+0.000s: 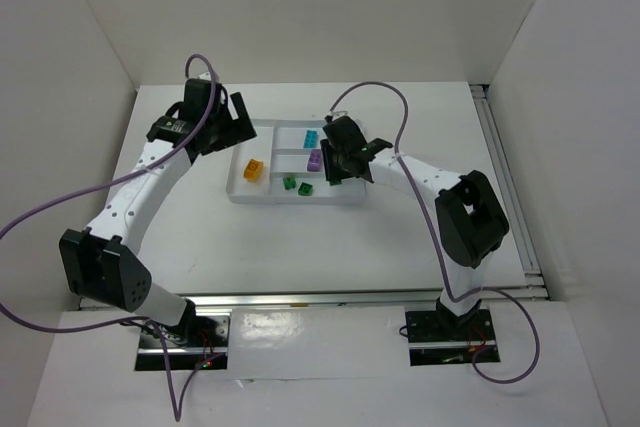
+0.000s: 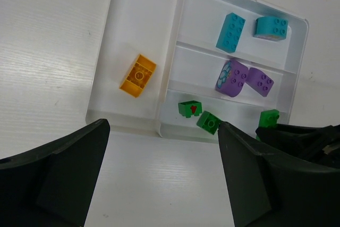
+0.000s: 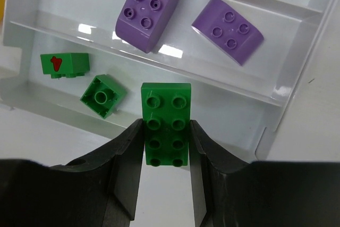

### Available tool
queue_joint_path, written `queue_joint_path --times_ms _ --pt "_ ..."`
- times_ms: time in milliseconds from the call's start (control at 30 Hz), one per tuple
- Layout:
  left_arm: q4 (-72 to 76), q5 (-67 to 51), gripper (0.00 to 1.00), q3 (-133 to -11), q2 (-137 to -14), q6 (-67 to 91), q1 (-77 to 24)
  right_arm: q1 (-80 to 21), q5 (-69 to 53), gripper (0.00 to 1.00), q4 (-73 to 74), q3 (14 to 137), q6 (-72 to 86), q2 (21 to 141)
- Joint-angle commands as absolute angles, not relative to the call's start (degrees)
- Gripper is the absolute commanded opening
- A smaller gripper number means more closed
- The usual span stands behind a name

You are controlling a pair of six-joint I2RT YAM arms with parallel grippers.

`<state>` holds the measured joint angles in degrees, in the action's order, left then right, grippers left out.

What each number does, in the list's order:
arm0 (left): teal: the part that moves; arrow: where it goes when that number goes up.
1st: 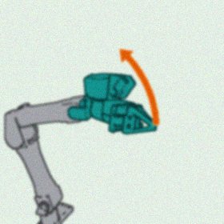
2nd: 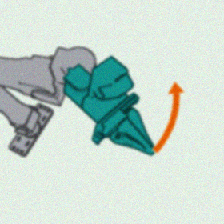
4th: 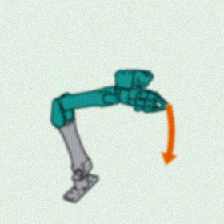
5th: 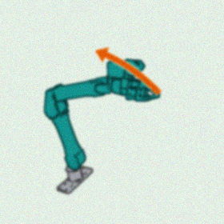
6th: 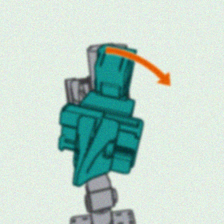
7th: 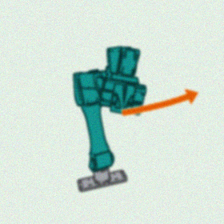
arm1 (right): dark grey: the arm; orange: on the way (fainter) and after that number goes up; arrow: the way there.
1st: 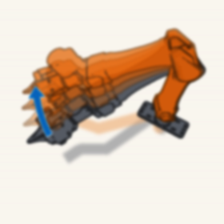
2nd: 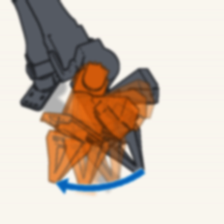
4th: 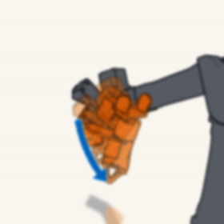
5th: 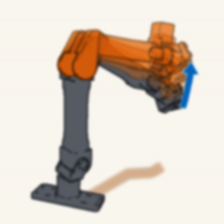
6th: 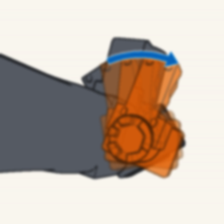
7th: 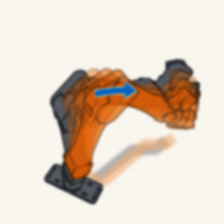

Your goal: Sort the legos into containers by color

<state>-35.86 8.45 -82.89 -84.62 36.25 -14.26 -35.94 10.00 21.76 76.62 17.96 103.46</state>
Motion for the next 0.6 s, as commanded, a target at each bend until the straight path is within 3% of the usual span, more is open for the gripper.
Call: queue_joint_path --times_ms 0,233,300,333,467,567 --pt "-34.6 7.0 0.95 -82.9 -84.2 35.6 -13.9 -35.6 8.5 0.24 18.8 79.3 18.0 103.4" --pt "-34.6 6.4 0.95 -82.4 -84.7 35.6 -13.9 -35.6 9.0 0.37 18.8 78.1 18.0 104.5" --pt "-34.6 6.4 0.95 -82.4 -84.7 35.6 -13.9 -36.1 9.1 0.48 18.8 78.1 18.0 104.5" --pt "-34.6 6.4 0.95 -82.4 -84.7 35.6 -13.9 -36.1 9.1 0.6 18.8 78.1 18.0 104.5" --pt "-34.6 6.4 0.95 -82.4 -85.3 35.6 -13.9 -36.1 10.2 0.73 20.0 78.7 18.0 104.0" --pt "-34.6 6.4 0.95 -82.4 -85.3 35.6 -13.9 -36.7 10.7 0.73 20.0 78.7 17.5 103.2"
